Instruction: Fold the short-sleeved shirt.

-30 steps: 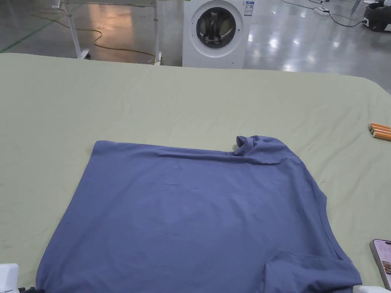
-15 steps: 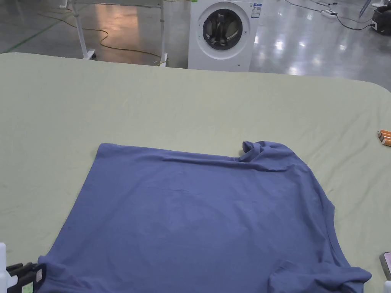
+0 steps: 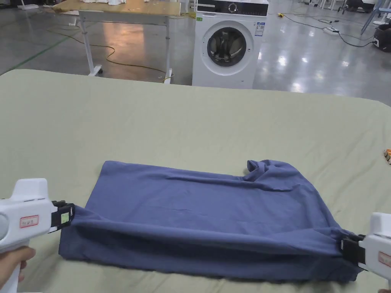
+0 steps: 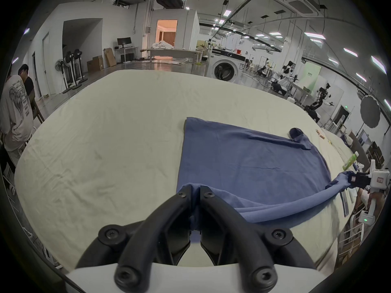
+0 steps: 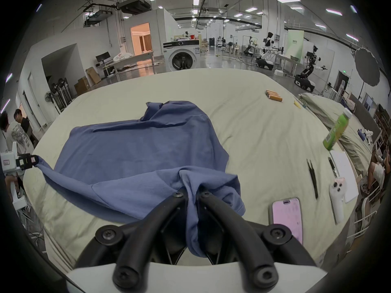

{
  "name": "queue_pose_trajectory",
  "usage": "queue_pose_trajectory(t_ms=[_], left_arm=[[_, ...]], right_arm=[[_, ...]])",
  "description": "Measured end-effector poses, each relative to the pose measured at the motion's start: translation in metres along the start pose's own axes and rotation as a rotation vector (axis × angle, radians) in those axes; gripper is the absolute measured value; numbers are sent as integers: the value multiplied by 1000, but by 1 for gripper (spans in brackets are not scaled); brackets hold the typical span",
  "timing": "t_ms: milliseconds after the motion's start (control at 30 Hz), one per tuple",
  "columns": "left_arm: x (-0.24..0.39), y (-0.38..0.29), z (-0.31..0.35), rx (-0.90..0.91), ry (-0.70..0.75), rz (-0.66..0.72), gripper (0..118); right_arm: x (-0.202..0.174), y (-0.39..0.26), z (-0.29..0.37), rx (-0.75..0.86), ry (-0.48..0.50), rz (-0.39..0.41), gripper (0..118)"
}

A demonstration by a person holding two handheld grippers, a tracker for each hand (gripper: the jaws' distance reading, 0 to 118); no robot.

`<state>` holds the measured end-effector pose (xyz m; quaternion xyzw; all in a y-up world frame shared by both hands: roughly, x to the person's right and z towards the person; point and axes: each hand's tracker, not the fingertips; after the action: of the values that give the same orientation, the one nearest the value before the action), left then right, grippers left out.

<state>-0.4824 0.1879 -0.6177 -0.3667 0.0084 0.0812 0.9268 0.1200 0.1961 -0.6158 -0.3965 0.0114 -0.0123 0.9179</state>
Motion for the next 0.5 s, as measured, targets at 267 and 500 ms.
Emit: queue_pose_trajectory(t_ms=[267,500], left_arm=[[-1,8,-62,-89,23,27,3],[1,1,-78,-120,33,48,14]], right_arm=[[5,16,-89,-142,-15,-23,5],[1,10,-93,-115,-46,-4,39]])
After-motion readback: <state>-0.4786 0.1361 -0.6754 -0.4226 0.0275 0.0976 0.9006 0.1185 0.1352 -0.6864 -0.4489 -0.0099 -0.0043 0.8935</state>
